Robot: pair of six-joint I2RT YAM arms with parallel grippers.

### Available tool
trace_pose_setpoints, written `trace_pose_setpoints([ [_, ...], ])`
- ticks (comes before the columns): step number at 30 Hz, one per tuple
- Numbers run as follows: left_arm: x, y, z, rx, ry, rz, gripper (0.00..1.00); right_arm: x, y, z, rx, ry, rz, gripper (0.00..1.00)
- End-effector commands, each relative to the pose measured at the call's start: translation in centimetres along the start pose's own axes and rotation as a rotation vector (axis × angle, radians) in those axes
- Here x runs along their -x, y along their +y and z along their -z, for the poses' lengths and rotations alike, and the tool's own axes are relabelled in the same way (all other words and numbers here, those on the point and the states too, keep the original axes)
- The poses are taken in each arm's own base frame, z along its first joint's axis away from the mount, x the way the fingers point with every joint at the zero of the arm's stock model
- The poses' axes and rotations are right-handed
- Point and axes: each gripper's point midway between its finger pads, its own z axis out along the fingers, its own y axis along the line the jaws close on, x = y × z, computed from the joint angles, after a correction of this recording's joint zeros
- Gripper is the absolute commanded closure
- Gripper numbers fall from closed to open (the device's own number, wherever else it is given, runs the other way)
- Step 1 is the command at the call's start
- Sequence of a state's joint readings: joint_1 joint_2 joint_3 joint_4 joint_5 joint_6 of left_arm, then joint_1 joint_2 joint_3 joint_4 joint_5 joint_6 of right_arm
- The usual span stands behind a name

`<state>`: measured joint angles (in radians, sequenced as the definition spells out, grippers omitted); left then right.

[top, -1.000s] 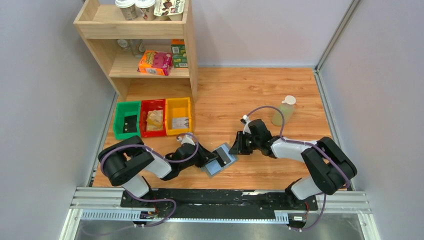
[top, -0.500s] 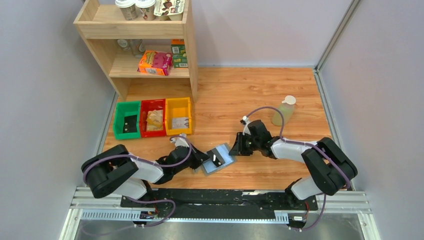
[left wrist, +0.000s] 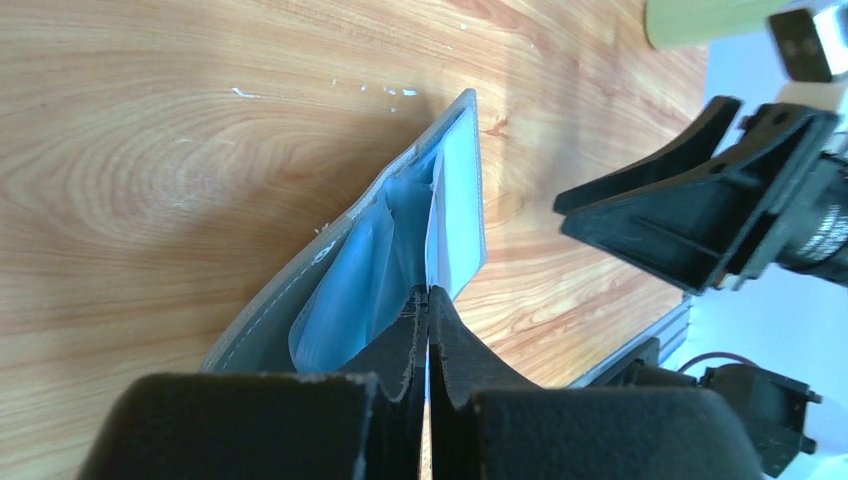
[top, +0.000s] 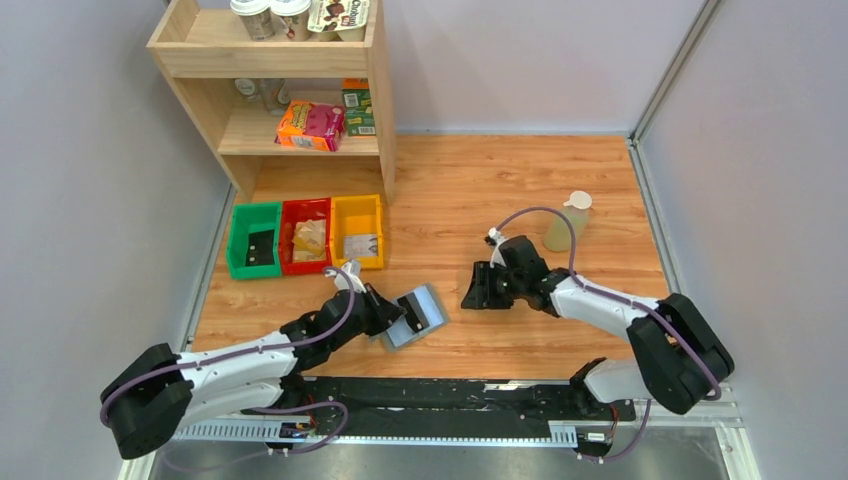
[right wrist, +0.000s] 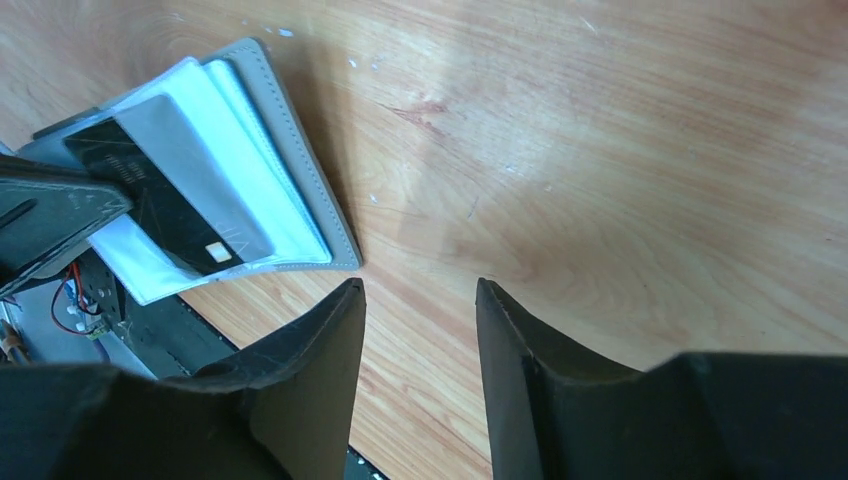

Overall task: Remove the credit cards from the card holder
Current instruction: Remove the credit card from the card holder.

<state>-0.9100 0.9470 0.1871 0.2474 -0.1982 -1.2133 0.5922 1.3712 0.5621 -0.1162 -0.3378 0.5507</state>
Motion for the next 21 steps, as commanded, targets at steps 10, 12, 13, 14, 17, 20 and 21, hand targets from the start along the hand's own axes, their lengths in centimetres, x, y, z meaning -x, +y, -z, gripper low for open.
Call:
trace_pose_setpoints([
  [10,0.0,0.1,-1.6,0.009,-0.018,-0.004,1.00,1.1,6.8,0.8,0.161,-0.076,0.186,0.59],
  [12,-0.5,0.2,-2.3,0.016,0.002,0.002,1.00,0.6,7.2,-0.3,0.166,-0.051,0.188,0.60],
  [13,-1.0,0.9,-2.6,0.037,0.019,-0.001,1.00,0.1,7.3,-0.8,0.162,-0.030,0.188,0.60],
  [14,-0.9,0.5,-2.8,0.025,0.014,0.009,1.00,0.2,7.8,-1.3,0.177,-0.039,0.201,0.60],
  [17,-1.6,1.4,-3.5,0.052,0.028,0.022,1.00,0.1,6.9,-3.0,0.121,-0.030,0.187,0.62],
  [20,-2.1,2.0,-4.0,0.069,0.041,0.030,1.00,-0.3,5.0,-4.3,0.048,-0.019,0.162,0.64],
  [21,-2.1,1.9,-4.1,0.069,0.042,0.039,1.00,-0.4,4.8,-4.5,0.042,-0.016,0.155,0.65],
])
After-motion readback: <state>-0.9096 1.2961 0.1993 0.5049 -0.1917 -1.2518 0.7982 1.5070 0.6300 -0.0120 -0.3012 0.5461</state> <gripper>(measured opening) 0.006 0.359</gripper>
